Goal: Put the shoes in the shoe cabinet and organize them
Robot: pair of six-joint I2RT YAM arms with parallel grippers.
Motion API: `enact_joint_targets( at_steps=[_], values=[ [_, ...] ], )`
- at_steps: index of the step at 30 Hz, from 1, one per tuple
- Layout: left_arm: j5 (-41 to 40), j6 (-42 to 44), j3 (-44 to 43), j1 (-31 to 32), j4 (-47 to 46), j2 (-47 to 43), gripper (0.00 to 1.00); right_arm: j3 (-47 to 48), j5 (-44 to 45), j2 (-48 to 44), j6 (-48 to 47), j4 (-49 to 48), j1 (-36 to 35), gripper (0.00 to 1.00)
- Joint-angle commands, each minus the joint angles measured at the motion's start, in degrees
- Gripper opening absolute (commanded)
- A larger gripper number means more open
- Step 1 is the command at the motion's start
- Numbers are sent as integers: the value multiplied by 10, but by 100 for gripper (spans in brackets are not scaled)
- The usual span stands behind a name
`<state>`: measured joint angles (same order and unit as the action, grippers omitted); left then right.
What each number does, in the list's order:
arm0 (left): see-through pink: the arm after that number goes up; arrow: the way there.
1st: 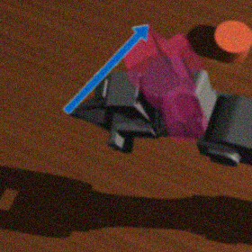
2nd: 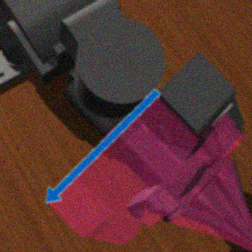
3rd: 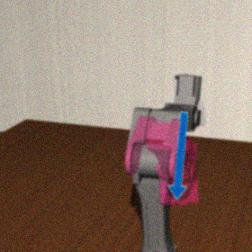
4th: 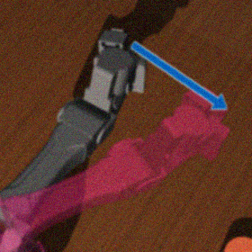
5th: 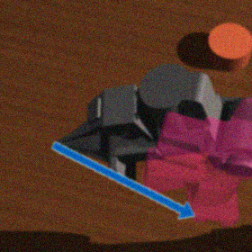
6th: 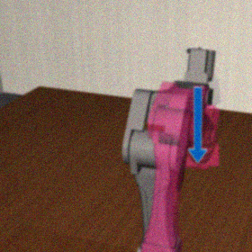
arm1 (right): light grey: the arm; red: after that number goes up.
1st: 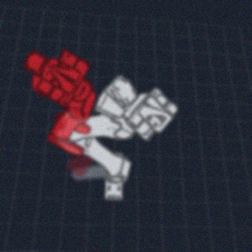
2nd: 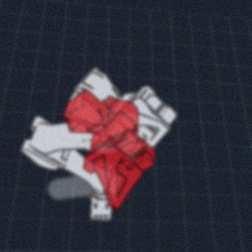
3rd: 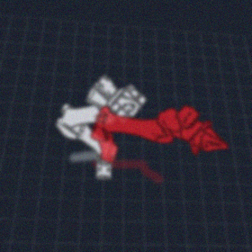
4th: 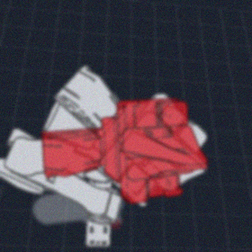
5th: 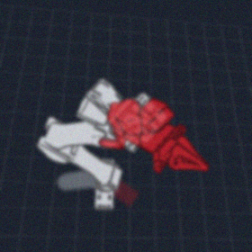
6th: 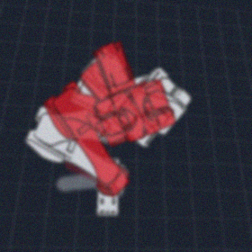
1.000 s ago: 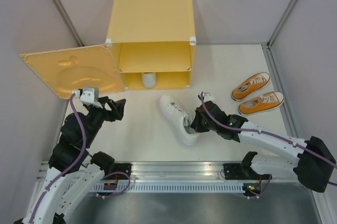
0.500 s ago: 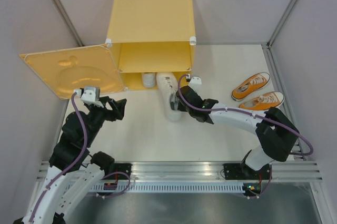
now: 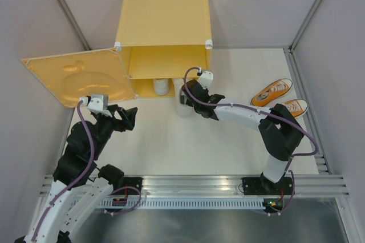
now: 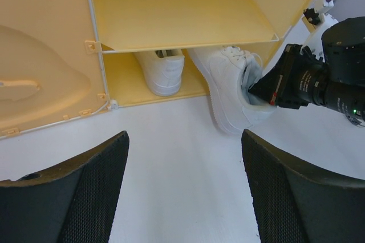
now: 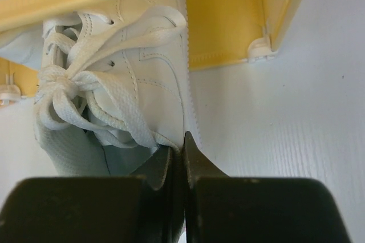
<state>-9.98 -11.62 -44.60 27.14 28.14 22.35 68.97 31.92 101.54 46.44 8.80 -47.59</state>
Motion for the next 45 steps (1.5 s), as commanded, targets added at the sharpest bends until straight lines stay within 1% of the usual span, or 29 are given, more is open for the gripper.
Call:
enact_joint_targets(
  at_steps=[1, 6, 8, 12, 18, 19, 20, 22, 23, 25, 26, 28, 29, 33, 37, 40, 45],
  values=[
    [7, 10, 3, 3, -21, -7, 83, 40, 29, -8, 23, -66, 13, 1],
    [11, 9, 3, 5, -22, -6, 84, 56, 16, 17, 14, -77, 28, 1],
    [12, 9, 1, 6, -22, -6, 84, 64, 5, 28, 7, -100, 32, 1],
    [11, 10, 3, 6, -22, -7, 84, 93, 13, 66, 8, -99, 36, 1],
    [8, 9, 3, 7, -22, -8, 84, 100, 24, 82, 23, -106, 36, 1],
    [9, 10, 3, 7, -22, -9, 84, 100, 24, 83, 26, -106, 36, 3],
    [9, 9, 3, 8, -21, -9, 84, 99, 24, 83, 27, -107, 36, 8],
    [9, 9, 3, 8, -21, -9, 84, 96, 21, 84, 27, -113, 39, 14],
    [9, 9, 3, 8, -21, -9, 84, 95, 19, 83, 27, -115, 41, 20],
    [10, 9, 3, 8, -22, -9, 84, 96, 17, 85, 27, -114, 43, 25],
    [10, 9, 3, 8, -21, -10, 84, 96, 15, 84, 27, -114, 44, 30],
    [10, 9, 3, 9, -21, -11, 84, 97, 11, 84, 27, -114, 45, 34],
    [10, 9, 3, 10, -21, -11, 84, 99, 10, 84, 26, -113, 46, 39],
    [10, 10, 4, 9, -21, -12, 85, 102, 2, 78, 24, -107, 49, 42],
    [11, 10, 4, 10, -21, -12, 85, 98, 1, 63, 24, -92, 49, 42],
    [11, 10, 4, 9, -21, -12, 85, 81, -3, 42, 24, -89, 49, 44],
    [12, 10, 4, 10, -21, -12, 85, 47, -19, 5, 27, -89, 47, 49]
  ],
)
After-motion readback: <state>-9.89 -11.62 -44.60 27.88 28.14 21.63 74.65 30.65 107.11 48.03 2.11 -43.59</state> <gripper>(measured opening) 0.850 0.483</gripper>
